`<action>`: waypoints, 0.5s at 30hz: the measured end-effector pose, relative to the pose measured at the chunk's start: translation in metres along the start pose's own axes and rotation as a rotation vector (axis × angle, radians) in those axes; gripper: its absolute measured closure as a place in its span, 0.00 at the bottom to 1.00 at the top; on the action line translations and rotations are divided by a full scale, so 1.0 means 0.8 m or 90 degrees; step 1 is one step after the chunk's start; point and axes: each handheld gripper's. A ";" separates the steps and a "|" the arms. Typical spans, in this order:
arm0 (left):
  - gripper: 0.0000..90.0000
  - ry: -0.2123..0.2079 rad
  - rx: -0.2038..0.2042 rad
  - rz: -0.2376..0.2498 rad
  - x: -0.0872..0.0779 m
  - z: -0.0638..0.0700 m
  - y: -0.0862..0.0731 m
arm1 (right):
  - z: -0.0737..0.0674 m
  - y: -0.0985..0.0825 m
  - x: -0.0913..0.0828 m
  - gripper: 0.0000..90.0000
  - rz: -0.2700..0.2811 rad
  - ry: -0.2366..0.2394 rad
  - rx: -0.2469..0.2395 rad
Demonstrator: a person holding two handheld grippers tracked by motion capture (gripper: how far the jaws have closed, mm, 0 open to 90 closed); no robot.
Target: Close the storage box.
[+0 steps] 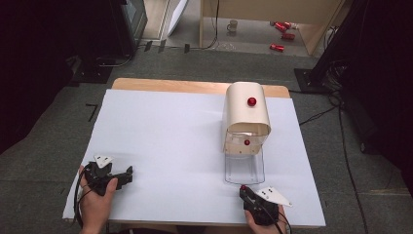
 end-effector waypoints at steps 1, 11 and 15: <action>0.00 0.000 0.002 -0.001 0.000 0.000 0.000 | 0.000 0.000 0.000 0.84 0.000 0.000 0.000; 0.00 0.000 0.002 -0.001 0.000 0.000 0.000 | -0.001 0.027 -0.003 0.84 0.023 0.010 0.012; 0.00 0.000 0.000 0.000 0.000 0.000 0.000 | 0.001 0.039 0.000 0.84 0.021 0.010 0.008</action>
Point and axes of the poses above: each handheld gripper's, and its own axes: x roughly forward along the jaws, y roughly out of its top, z roughly to its right, and after that the axes turned 3 degrees about -z, right-handed
